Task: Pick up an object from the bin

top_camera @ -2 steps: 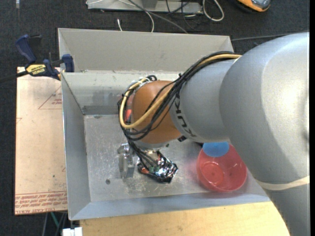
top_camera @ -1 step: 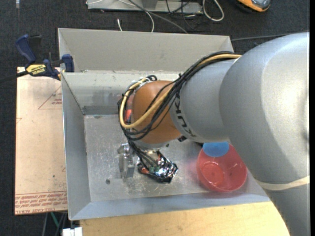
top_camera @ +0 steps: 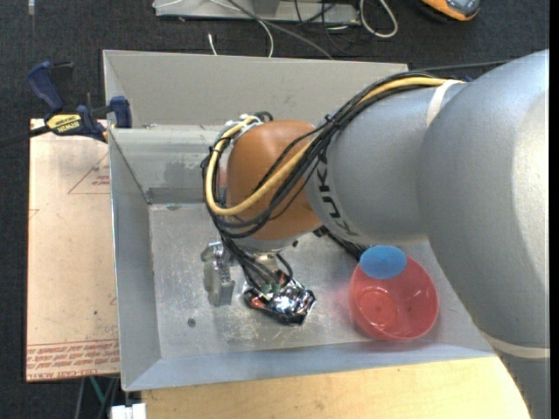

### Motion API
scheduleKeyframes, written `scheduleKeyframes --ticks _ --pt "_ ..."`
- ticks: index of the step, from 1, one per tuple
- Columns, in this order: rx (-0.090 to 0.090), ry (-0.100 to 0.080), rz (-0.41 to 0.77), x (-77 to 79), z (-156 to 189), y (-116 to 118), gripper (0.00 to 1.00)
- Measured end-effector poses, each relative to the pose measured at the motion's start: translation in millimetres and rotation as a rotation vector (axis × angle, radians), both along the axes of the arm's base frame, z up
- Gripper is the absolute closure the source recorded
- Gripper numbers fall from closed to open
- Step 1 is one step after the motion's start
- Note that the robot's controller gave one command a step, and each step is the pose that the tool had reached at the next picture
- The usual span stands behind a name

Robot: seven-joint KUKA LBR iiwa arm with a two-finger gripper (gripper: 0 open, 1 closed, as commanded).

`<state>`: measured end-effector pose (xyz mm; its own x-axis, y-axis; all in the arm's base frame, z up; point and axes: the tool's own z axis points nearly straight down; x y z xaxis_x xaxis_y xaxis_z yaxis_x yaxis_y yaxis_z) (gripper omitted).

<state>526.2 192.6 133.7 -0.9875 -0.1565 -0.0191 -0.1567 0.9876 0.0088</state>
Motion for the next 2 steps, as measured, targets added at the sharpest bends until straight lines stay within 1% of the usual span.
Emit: scheduleKeyframes --ticks 1,2 --pt "-0.007 0.011 0.145 -21.4 -62.2 -70.2 1.00" --pt "-0.001 -0.004 0.226 -44.3 -59.6 35.1 1.00"
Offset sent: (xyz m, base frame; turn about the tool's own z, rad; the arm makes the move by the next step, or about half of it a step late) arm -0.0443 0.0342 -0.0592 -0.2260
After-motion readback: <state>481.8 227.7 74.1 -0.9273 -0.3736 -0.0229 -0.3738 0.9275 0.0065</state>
